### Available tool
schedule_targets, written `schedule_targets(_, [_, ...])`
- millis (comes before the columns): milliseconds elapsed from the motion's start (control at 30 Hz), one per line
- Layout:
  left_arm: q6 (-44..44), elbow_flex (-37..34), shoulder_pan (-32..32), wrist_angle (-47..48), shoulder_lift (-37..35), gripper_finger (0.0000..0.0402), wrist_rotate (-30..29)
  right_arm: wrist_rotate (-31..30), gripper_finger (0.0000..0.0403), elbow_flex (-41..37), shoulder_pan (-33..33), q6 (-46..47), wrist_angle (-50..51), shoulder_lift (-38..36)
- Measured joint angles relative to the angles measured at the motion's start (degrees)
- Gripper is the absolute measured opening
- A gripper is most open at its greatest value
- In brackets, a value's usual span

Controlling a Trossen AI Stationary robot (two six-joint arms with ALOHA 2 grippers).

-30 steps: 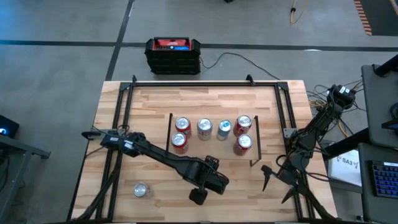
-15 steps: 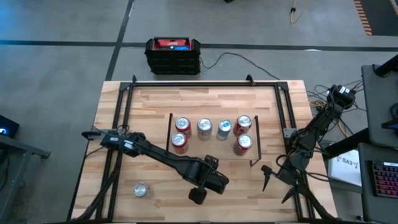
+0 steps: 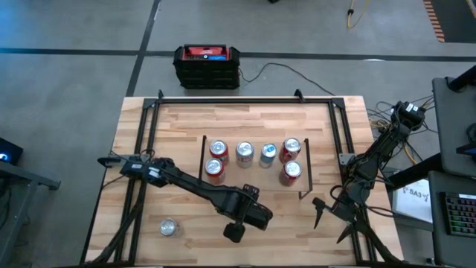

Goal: Place canned beverage on shelf
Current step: Put the blue soda can on the shelf

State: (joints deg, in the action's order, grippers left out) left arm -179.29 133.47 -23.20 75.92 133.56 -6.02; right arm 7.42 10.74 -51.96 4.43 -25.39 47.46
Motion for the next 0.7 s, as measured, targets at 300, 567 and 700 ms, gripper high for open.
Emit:
schedule_targets(300, [-0.64, 0.00, 0.02, 0.42, 0.00, 0.0288, 0.76, 0.02, 0.0400, 0.00, 0.00, -0.02, 0.00, 0.00])
schedule_targets(567, [-0.62, 0.00, 0.02, 0.44, -0.09, 0.0224, 1.65, 0.01, 0.0400, 0.00, 0.00, -0.06, -0.01, 0.00])
schedule_targets(700, [-0.66, 0.00, 0.02, 0.39, -0.09, 0.0224, 2.13, 0.00, 0.0400, 0.00, 0.00, -0.01, 0.00, 0.00])
